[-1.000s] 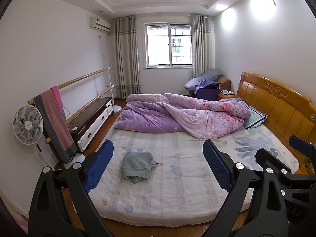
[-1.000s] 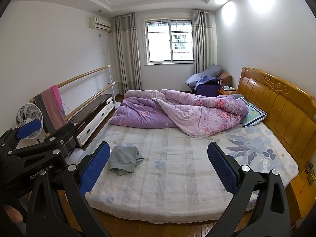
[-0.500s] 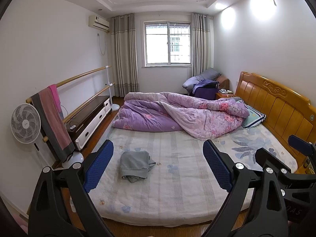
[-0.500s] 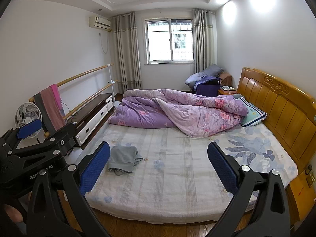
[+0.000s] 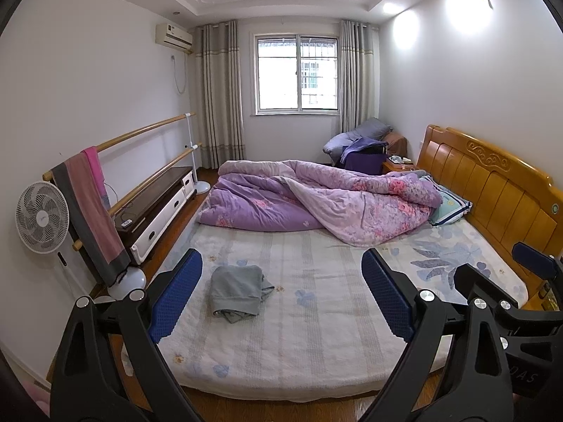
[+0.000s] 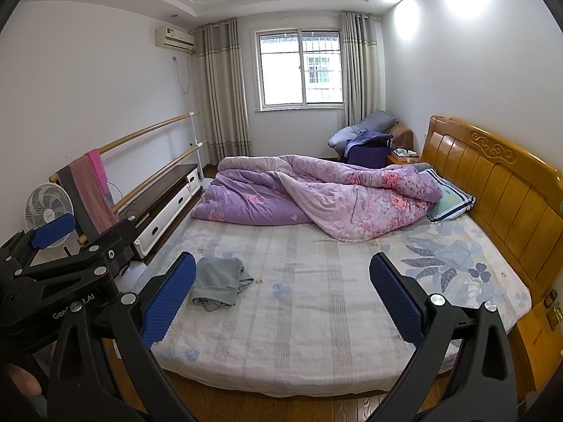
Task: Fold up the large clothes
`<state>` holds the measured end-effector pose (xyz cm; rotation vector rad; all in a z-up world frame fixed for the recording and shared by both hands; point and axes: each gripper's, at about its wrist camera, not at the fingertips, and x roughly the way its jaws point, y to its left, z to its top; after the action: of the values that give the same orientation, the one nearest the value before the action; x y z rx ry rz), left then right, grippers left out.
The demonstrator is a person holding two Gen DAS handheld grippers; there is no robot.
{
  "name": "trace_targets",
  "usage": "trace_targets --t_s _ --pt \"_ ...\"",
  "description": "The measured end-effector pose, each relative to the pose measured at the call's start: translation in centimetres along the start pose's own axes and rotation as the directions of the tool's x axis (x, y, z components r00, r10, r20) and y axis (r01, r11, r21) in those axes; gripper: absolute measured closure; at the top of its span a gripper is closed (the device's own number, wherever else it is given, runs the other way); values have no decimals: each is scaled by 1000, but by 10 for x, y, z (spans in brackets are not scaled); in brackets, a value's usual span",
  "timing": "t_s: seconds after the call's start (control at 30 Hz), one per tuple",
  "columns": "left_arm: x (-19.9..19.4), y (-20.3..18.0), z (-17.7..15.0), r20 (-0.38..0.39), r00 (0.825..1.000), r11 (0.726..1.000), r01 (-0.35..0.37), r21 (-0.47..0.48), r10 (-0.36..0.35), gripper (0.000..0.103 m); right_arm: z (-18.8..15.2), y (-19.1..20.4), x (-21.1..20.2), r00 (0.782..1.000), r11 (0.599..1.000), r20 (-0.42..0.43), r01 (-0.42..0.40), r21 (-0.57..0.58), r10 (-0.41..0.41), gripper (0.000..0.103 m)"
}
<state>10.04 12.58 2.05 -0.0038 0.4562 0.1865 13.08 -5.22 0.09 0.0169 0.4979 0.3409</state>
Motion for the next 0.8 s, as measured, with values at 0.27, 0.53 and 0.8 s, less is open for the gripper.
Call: trace_targets --t_s 0.27,0.53,0.8 --pt "7 3 -3 1 1000 1000 -5 10 5 11 0 -1 2 1000 1000 -9 -1 2 1 8" --pt "7 0 -7 12 1000 1000 -12 17 11 11 3 -7 3 1000 1000 -12 -6 1 6 8" --pt "9 4 -5 8 1000 1000 -6 18 6 11 3 -6 3 1000 1000 -13 -6 1 6 8"
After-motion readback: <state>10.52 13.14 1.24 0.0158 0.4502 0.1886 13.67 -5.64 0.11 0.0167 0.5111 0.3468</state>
